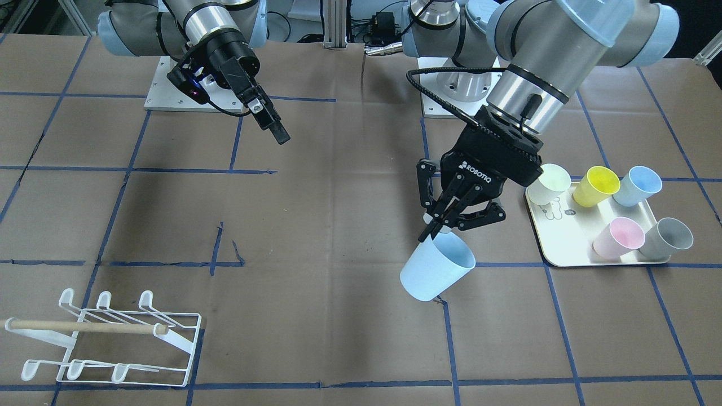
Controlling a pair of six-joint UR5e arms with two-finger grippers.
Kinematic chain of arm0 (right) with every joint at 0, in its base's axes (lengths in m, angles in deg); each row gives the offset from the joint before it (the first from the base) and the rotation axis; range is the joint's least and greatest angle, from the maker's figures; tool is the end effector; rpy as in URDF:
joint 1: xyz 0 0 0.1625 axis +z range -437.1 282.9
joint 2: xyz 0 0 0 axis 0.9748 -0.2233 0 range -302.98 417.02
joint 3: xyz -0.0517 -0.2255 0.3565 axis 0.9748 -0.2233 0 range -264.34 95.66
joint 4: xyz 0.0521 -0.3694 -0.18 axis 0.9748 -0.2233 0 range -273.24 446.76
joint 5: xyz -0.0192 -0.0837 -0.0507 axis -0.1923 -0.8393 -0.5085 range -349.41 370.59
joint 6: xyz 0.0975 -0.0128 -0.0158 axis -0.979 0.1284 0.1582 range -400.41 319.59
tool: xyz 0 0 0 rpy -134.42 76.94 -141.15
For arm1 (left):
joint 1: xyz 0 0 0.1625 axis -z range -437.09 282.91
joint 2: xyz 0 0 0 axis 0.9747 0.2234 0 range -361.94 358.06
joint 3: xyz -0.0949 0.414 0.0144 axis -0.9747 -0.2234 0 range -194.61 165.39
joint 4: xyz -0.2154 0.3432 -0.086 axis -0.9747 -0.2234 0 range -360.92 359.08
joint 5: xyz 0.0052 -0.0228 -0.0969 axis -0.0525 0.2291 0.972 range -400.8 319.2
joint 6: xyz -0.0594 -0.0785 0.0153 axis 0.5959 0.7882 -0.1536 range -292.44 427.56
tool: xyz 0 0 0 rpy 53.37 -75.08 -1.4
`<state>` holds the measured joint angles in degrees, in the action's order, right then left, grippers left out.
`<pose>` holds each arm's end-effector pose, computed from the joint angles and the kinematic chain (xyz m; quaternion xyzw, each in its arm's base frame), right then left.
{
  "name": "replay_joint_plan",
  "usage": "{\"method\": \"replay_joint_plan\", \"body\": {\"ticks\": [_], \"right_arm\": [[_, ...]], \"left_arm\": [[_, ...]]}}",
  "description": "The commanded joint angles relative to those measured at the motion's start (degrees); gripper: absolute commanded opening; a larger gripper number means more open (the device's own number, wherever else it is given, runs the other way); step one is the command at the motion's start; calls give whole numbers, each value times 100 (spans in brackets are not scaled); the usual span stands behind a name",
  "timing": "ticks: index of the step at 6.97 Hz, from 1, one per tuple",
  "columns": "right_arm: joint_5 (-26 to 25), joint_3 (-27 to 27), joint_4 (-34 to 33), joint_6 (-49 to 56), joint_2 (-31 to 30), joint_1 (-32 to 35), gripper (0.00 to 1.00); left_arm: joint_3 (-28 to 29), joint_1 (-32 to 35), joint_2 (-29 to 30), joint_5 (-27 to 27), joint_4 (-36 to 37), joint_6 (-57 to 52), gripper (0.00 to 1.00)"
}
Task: Transfer IKEA cup to right arm and place on rack
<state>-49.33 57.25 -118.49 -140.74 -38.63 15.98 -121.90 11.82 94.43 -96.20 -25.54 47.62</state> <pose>0.2014 -0.3364 0.3665 0.4987 0.6358 -0.1728 0.5632 -0.1797 -0.5389 0.4325 -0.2506 -0.8628 0.3850 0.2112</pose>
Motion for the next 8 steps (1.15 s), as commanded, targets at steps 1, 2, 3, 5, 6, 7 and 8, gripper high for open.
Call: {"method": "replay_joint_plan", "body": {"ticks": [1,2,3,5,6,7,8], "right_arm": [[33,10,90,-4,10,0,100],[33,10,195,4,28,9,100],[33,1,448,31,19,122,100],[25,-34,1071,424,19,211,100],[16,-43,1092,505,19,211,100],[-10,-139,1092,506,19,220,100],[-11,-253,1093,506,19,220,100]], "left_arm": [[-1114,3,-12,1070,1980,16,0],[-1597,3,5,1510,2857,25,0],[-1933,-5,-21,1871,3327,138,1],[-2618,38,-39,2094,4399,401,1],[-2935,39,-30,2182,4839,446,2],[-2982,30,-30,2235,4870,447,2],[-2965,30,-22,2227,4870,447,3]]}}
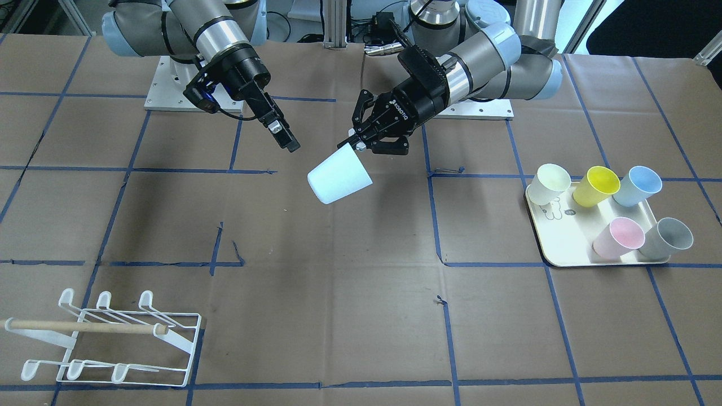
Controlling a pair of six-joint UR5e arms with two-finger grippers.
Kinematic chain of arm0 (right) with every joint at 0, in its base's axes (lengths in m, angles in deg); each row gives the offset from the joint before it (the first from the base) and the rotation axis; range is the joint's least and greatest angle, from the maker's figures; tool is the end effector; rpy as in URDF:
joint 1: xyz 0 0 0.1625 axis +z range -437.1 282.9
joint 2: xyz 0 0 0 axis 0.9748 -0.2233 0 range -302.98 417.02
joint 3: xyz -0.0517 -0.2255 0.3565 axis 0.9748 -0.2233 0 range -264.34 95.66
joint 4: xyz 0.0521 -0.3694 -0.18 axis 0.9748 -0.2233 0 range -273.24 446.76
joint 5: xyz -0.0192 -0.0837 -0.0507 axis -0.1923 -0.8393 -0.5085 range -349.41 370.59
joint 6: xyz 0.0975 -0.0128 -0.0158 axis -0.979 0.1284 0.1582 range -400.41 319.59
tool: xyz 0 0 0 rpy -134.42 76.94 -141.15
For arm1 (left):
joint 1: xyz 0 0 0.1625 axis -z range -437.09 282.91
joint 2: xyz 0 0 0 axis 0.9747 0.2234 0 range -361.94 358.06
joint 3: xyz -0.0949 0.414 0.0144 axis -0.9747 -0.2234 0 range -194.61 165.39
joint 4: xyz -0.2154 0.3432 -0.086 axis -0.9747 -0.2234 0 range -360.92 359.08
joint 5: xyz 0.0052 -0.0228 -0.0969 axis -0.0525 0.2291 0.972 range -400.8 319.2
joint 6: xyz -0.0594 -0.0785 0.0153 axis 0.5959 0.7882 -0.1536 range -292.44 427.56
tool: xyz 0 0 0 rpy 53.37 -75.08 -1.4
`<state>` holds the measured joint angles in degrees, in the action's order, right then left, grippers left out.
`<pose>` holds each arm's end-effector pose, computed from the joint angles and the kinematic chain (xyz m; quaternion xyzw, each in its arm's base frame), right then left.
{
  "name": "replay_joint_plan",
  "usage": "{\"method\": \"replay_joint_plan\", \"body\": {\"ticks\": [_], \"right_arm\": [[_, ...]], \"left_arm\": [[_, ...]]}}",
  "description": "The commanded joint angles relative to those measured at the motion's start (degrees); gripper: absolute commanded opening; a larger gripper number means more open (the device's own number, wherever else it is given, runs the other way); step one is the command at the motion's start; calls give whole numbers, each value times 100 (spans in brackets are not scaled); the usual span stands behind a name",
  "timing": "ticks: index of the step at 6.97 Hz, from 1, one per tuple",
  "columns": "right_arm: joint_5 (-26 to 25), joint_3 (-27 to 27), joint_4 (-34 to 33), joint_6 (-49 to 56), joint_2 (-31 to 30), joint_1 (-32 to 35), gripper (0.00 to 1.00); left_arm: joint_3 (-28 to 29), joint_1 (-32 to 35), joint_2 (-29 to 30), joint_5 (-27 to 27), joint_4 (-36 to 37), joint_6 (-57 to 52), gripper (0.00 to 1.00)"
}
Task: Transfer IKEA cup to right arm and place on rack
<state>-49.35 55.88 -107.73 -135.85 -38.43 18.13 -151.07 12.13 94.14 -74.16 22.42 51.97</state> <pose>0.2154 -0.3446 0.3520 0.5023 0.6826 -0.1338 0.5137 -0.2113 -0.3830 0.3340 -0.3359 -0.7220 0.4992 0.3416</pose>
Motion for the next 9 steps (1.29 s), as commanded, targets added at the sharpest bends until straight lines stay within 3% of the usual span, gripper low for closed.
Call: {"method": "replay_joint_plan", "body": {"ticks": [1,4,9], "right_arm": [[8,-135,16,25,8,14,100],[0,-196,43,104,288,66,99],[-290,-942,121,-10,930,655,98]], "left_arm": [[-38,7,16,13,65,12,3],[-56,16,25,31,65,21,3],[-56,16,25,39,65,29,3]]}}
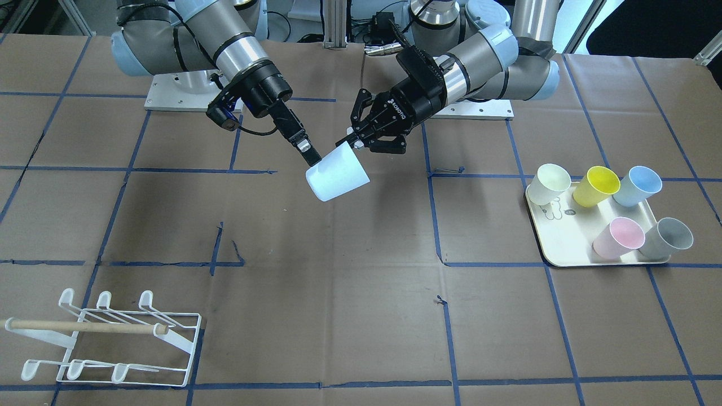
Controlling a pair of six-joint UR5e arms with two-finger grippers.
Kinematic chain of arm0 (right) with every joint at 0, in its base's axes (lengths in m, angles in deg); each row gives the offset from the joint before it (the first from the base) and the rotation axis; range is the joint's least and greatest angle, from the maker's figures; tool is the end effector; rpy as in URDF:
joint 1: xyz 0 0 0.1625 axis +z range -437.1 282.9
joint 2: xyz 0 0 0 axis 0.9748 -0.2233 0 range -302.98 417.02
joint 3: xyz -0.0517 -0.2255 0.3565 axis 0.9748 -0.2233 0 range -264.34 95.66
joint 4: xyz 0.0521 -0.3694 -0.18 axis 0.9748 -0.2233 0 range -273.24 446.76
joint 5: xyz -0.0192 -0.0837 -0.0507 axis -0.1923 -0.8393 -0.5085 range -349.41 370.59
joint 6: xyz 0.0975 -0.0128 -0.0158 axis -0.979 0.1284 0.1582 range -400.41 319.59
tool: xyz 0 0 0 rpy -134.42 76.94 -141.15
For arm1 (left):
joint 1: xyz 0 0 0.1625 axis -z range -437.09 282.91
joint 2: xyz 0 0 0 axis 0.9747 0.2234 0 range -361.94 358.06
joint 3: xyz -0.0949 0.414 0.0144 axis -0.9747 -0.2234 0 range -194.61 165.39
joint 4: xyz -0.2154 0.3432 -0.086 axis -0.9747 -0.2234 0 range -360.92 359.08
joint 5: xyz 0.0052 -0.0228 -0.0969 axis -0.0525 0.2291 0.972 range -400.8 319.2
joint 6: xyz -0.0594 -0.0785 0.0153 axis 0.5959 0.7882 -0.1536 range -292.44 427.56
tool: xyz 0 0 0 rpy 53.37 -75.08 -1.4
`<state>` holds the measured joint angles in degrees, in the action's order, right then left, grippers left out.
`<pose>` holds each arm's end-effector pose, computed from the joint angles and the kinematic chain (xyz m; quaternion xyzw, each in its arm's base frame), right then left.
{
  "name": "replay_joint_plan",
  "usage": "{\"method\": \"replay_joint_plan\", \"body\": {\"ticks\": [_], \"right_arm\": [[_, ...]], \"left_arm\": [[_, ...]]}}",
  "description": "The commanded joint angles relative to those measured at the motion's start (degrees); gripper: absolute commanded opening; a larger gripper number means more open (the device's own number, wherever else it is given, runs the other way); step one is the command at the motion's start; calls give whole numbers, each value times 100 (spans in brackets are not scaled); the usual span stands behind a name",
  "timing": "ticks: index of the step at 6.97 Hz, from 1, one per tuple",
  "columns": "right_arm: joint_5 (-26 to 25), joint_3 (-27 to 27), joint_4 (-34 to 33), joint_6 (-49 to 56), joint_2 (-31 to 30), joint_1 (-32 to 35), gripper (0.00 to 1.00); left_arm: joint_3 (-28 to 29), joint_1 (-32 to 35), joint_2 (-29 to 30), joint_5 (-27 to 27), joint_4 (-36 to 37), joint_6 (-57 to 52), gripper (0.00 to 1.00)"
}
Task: Transfer IKEA cup to right arm and place on rack
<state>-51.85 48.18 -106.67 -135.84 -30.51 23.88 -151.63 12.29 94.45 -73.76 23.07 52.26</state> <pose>0.2566 -0.3813 0.3486 0.4837 0.7058 -0.1175 0.5041 -0.2128 -0.3796 0.3301 -0.3358 -0.7217 0.4960 0.3470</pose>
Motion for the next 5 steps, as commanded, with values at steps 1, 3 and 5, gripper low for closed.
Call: {"method": "replay_joint_plan", "body": {"ticks": [1,3,5], "right_arm": [[-41,-243,15,-11,218,106,97],[-32,-314,15,-11,324,115,98],[-23,-455,15,7,499,123,98]], "left_arm": [[8,0,-6,0,0,0,3],[8,0,-6,0,0,9,4],[8,0,-6,-9,0,9,4]]}}
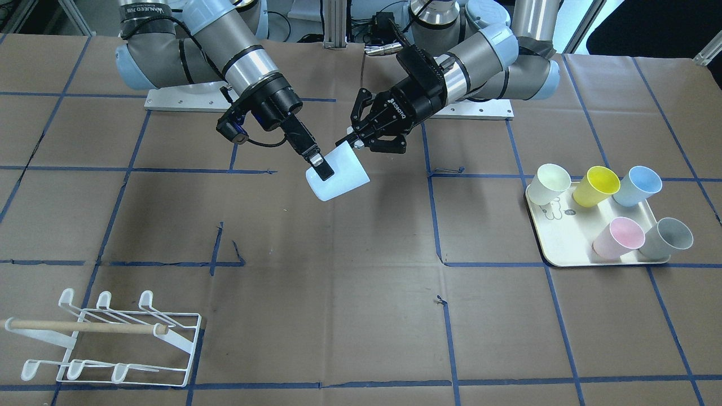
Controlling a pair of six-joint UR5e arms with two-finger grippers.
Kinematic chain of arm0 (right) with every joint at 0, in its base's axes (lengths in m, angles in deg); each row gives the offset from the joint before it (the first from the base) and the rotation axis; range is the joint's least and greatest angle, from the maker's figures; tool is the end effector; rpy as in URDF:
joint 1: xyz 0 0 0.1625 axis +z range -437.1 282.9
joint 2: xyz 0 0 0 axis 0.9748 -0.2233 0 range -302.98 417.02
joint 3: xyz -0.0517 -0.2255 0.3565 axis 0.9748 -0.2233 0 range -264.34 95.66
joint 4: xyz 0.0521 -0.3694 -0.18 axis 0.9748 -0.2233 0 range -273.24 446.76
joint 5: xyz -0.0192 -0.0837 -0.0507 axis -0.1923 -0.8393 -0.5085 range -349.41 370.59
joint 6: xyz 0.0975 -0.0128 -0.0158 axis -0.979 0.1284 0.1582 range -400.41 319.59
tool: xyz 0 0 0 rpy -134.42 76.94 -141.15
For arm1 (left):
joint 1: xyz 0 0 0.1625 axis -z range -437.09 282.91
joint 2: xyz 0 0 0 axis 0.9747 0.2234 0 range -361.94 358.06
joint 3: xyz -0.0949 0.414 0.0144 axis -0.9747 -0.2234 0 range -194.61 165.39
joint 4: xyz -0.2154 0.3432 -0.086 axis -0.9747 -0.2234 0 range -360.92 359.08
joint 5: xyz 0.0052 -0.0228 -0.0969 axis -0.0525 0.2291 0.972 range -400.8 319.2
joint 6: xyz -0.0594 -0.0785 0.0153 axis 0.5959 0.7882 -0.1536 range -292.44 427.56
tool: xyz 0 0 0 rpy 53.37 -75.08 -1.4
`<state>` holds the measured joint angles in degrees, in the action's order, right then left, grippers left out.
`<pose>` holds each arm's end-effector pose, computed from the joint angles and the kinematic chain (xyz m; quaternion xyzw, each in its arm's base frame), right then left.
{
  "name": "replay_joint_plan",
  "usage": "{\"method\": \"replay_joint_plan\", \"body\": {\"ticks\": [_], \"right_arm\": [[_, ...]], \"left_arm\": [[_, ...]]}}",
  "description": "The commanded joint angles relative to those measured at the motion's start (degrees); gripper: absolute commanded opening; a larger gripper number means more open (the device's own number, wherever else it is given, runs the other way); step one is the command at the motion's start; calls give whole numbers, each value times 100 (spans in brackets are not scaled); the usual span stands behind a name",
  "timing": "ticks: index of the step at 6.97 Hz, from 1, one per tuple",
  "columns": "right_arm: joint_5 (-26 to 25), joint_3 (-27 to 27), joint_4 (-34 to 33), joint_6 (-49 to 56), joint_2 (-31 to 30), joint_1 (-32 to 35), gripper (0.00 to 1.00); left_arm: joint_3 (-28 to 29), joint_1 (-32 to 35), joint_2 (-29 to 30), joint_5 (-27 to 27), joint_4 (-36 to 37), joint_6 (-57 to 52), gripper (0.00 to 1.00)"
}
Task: Transfer IKEA cup to right arm and place on rack
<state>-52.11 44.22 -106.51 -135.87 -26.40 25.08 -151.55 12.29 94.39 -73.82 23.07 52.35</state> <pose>0.2704 -0.4053 0.3447 0.4788 0.7109 -0.1122 0.5028 -0.2127 -0.3799 0.3309 -0.3355 -0.7216 0.4966 0.3465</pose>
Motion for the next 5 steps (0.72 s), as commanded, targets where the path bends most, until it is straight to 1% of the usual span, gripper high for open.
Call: {"method": "replay_joint_plan", "body": {"ticks": [1,2,3,5], "right_arm": [[4,-85,0,10,88,4,97],[12,-85,0,1,97,4,90],[65,-85,0,1,88,4,75],[65,-77,9,36,88,4,54]], "left_arm": [[0,0,0,-3,0,1,4],[0,0,-9,-3,0,45,4],[0,0,-9,-3,0,71,4],[9,0,-9,-3,0,71,5]]}}
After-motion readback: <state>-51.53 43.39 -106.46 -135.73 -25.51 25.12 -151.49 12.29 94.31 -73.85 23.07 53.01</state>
